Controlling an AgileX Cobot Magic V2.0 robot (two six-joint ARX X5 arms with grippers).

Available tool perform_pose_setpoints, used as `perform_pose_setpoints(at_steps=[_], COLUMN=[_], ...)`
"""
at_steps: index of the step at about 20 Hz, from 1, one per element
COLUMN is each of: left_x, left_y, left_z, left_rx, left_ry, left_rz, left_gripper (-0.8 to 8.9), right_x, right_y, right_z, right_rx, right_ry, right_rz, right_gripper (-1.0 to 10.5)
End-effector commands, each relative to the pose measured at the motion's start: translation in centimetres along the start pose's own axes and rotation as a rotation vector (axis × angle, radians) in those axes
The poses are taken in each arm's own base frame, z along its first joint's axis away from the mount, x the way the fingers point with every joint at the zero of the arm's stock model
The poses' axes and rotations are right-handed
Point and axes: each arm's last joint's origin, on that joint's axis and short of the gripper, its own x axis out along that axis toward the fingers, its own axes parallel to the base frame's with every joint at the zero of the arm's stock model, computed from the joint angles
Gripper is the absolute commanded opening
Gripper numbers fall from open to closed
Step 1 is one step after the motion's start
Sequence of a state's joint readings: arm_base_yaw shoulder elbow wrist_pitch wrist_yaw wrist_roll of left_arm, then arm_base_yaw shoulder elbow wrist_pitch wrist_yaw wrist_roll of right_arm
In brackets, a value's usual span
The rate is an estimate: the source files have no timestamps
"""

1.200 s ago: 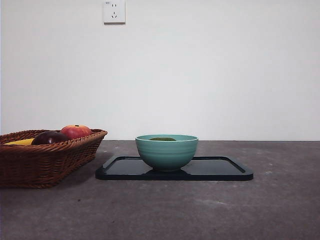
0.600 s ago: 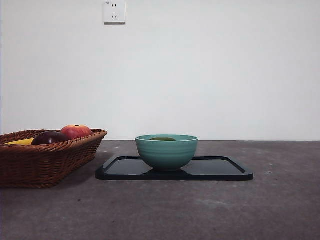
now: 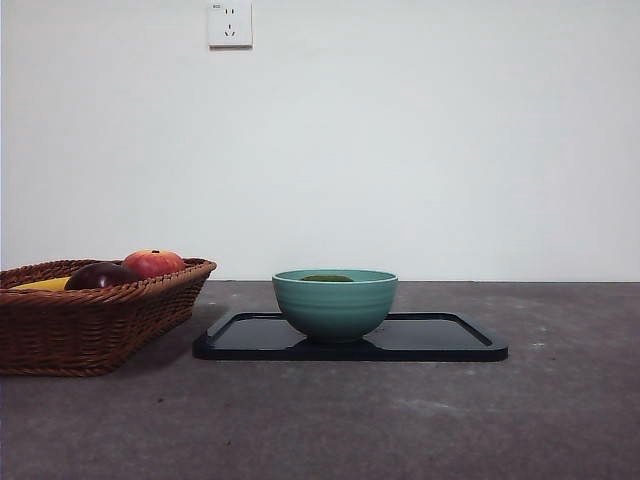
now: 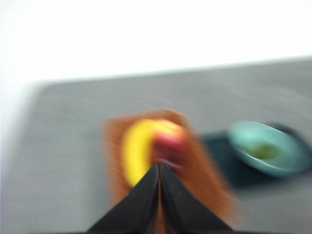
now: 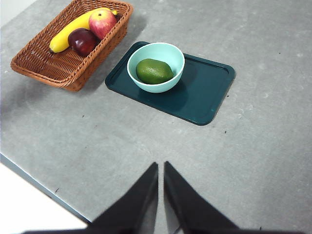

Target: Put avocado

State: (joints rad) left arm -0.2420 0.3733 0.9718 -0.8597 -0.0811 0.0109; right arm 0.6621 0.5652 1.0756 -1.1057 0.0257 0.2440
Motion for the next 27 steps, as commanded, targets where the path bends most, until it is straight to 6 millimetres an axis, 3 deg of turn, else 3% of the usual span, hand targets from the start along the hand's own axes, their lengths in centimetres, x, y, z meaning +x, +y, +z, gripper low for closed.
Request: perform_pose_setpoints(at_steps=[1,6,10,13,18,27], left_x=[2.1,7.2,9.2,9.8,10.5,11.1], left_y=[0.7,1.6,1.5,1.4,1.4,1.1], left_z=[-1.3,-8.3,-14.2,-16.9,-18.9,-19.2], left_rx=[0.017,-0.050,-0.072,-0.072,-0.073,-0.114], left_ry=[-0.035,-0.027,-0.049,-0.036,-0.012,-0.078], left_rz=[0.169,0.266,0.266,0.266,0.262,0.149], left_gripper=[0.06,0.06,0.06,0.06,0.06,0.06], right_x=[0.0,0.0,0.0,0.0,0.0,0.0], right_y=[0.1,0.1,0.1,0.1,0.1,0.1], right_z=[0.3,0.3,0.3,0.3,0.3,0.3], right_rx=[0.005,0.005,0.005,0.005,0.005,0.005], right_ry=[-0.009,-0.009,-0.009,-0.009,-0.009,-0.009], right_rz=[0.010,0.010,0.010,0.010,0.010,0.010], right_gripper=[0.1,0.1,0.1,0.1,0.1,0.1])
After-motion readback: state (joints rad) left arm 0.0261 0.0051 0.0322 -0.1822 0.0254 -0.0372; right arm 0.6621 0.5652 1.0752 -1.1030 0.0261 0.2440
